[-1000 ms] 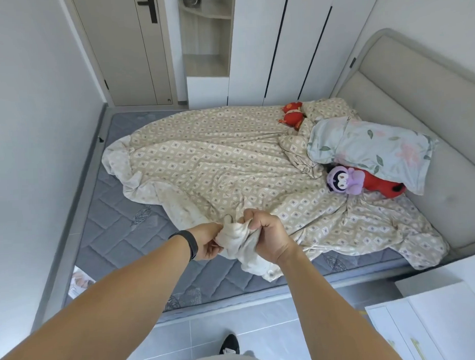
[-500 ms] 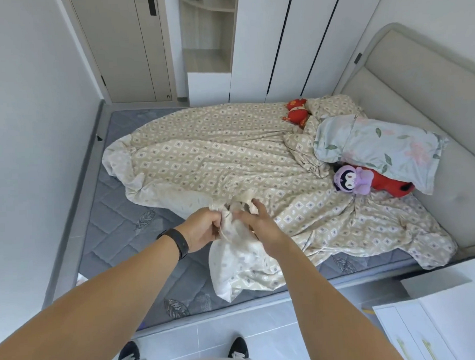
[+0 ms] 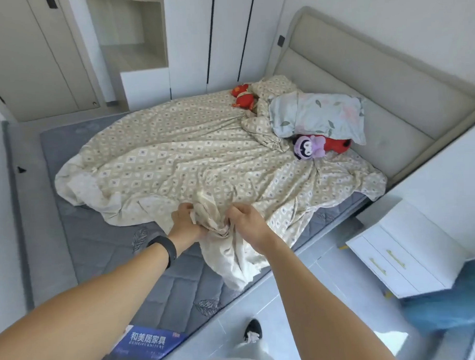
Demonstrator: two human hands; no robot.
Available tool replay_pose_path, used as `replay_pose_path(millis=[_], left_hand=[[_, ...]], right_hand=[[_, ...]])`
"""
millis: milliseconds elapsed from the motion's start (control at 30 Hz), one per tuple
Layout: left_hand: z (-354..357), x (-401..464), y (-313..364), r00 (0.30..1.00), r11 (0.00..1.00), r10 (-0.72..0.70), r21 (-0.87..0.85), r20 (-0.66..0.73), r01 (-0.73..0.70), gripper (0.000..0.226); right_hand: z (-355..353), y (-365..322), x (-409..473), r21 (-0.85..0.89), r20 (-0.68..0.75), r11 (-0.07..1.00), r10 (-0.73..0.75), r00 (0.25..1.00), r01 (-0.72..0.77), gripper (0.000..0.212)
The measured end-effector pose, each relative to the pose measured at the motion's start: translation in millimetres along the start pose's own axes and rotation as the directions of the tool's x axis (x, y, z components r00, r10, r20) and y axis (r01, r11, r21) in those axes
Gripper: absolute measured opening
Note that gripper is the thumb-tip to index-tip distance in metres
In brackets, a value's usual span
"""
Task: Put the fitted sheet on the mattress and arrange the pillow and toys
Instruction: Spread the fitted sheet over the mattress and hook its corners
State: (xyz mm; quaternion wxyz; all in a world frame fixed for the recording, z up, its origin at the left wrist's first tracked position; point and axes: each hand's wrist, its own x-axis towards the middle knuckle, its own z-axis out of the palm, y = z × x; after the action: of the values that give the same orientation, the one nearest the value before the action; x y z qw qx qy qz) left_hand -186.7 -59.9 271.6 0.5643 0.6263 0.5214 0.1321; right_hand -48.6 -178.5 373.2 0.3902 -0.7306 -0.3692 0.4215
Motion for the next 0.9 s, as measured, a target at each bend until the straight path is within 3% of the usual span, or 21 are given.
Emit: replay_pose_path(millis=[33, 100, 167, 233, 267, 367, 433, 467, 567, 667, 733, 767, 900], left_hand=[[-1.3, -0.9, 2.5, 0.996, 0.993, 0.094, 0.065, 0.012, -0.094, 0.078], [4.7, -15.2, 13.5, 0.954, 0.933, 0.251, 0.222, 0.164, -0.284, 0.048], [14.6, -34.3, 25.9, 0.9, 0.838, 0.315, 0.358, 0.3, -0.413, 0.024], [15.7, -41.3, 23.0, 0.876, 0.855, 0.285, 0.309, 0.389, -0.416, 0.018], [13.0, -40.2, 18.2, 0.877, 0.879, 0.22, 0.303, 0.427, -0.368, 0.021], [-2.7, -39.2, 4.6, 0.866, 0.89, 0.08, 0.356, 0.494, -0.285, 0.018], [-16.0, -38.1, -6.1, 0.89, 0.91, 0.057, 0.344, 0.453, -0.234, 0.014], [-23.4, -40.4, -7.3, 0.902, 0.916, 0.074, 0.33, 0.425, -0.23, 0.013], [-32.9, -44.3, -9.1, 0.919, 0.911, 0.168, 0.3, 0.356, -0.283, 0.043], [-31.3, -68.1, 1.3, 0.906, 0.922, 0.226, 0.22, 0.358, -0.317, 0.016], [-32.0, -78.5, 12.1, 0.854, 0.886, 0.297, 0.209, 0.426, -0.413, 0.025], [-34.9, -78.9, 13.6, 0.821, 0.864, 0.314, 0.215, 0.477, -0.456, 0.025], [-54.3, -70.6, 20.3, 0.731, 0.752, 0.411, 0.25, 0.546, -0.61, 0.038]], right_hand=[[2.6, -1.4, -9.2, 0.009, -0.023, 1.0, -0.003, 1.0, 0.004, 0.028], [4.8, -6.4, -22.1, 0.055, -0.058, 0.998, -0.009, 0.998, 0.012, 0.033], [3.2, -11.8, -29.0, 0.204, -0.097, 0.978, -0.02, 0.995, 0.039, 0.039], [-3.2, -17.5, -36.5, 0.322, -0.132, 0.944, -0.032, 0.991, 0.074, 0.038], [-8.6, -17.5, -38.6, 0.301, -0.167, 0.95, -0.032, 0.986, 0.082, 0.036], [-30.0, 4.7, -38.7, -0.12, -0.335, 0.991, 0.019, 0.942, -0.062, 0.027], [-33.6, 29.4, -37.6, -0.376, -0.372, 0.878, 0.148, 0.916, -0.295, 0.019], [-28.0, 39.0, -37.2, -0.46, -0.36, 0.822, 0.173, 0.917, -0.336, 0.022], [6.8, 50.2, -32.7, -0.583, -0.237, 0.795, 0.031, 0.971, -0.168, 0.033], [53.9, 46.2, -41.4, -0.535, -0.048, 0.844, -0.087, 0.995, 0.048, 0.067], [71.9, 44.9, -46.6, -0.573, -0.002, 0.811, -0.143, 0.99, 0.116, 0.081], [74.5, 45.6, -45.5, -0.595, -0.024, 0.795, -0.167, 0.986, 0.12, 0.078], [78.1, 49.6, -49.3, -0.672, -0.216, 0.739, -0.258, 0.942, 0.049, 0.015]])
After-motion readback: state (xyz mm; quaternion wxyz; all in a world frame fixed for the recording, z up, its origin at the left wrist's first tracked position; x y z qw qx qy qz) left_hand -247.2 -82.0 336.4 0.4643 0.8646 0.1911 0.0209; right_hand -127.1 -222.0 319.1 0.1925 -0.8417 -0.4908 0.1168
